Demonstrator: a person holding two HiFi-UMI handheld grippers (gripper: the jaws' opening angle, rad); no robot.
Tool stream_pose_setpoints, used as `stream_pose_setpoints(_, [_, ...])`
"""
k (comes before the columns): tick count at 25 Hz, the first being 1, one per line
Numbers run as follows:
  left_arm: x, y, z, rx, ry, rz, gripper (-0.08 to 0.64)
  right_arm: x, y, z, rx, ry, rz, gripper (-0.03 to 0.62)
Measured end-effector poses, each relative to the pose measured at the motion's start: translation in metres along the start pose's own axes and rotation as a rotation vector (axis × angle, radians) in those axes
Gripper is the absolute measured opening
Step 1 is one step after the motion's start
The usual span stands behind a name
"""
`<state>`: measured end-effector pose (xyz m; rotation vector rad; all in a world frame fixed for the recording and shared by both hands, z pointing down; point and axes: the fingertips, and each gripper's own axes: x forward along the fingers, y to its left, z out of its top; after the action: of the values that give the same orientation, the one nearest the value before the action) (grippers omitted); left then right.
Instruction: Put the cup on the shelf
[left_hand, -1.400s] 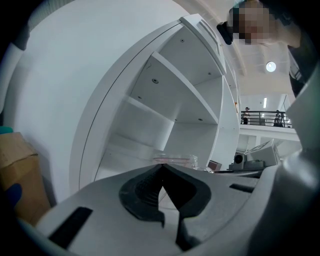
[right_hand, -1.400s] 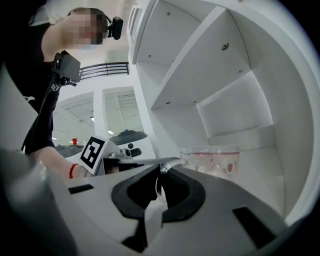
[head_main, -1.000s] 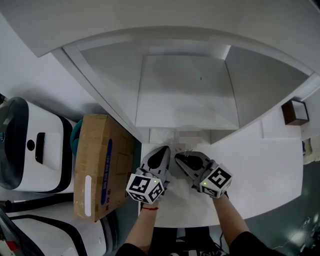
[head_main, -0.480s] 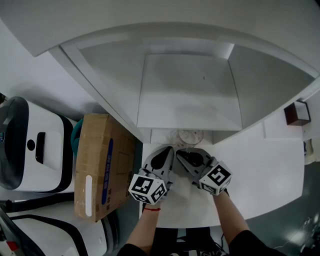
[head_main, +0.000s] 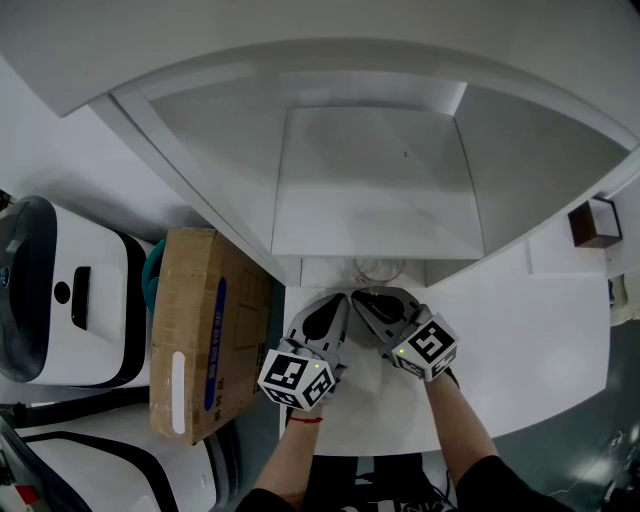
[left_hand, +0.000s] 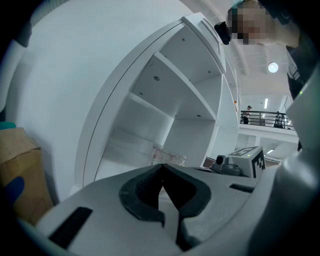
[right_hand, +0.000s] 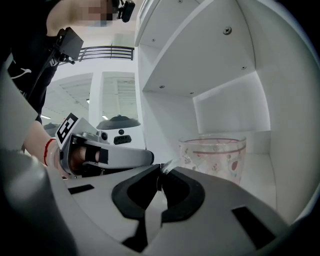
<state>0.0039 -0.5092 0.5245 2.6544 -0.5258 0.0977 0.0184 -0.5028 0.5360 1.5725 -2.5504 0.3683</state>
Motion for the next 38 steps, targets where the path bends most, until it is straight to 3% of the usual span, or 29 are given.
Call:
stream_pose_setpoints(16, [-0.008, -0.004, -0.003, 0.014, 0.009, 0.004, 0.005, -0.004, 0.0, -0.012, 0.005, 0.064, -0.06, 0.012])
stream_pose_setpoints(25, [-0.007, -0.013, -0.006, 0.019, 0.019, -0.014, 0.005, -0.013, 0.001, -0.013, 0.065, 0.042, -0.1, 0.076])
stream_pose_setpoints(30, [-0.007, -0.015, -0.008, 0.02, 0.024, -0.021, 0.005, -0.018, -0.003, -0.02, 0.038, 0.083, -0.15, 0.086])
stream_pose_setpoints(38, [-0.004, -0.022, -0.009, 0.022, 0.032, -0.036, 0.006, -0.044, -0.011, -0.018, 0.154, 0.035, -0.171, 0.087])
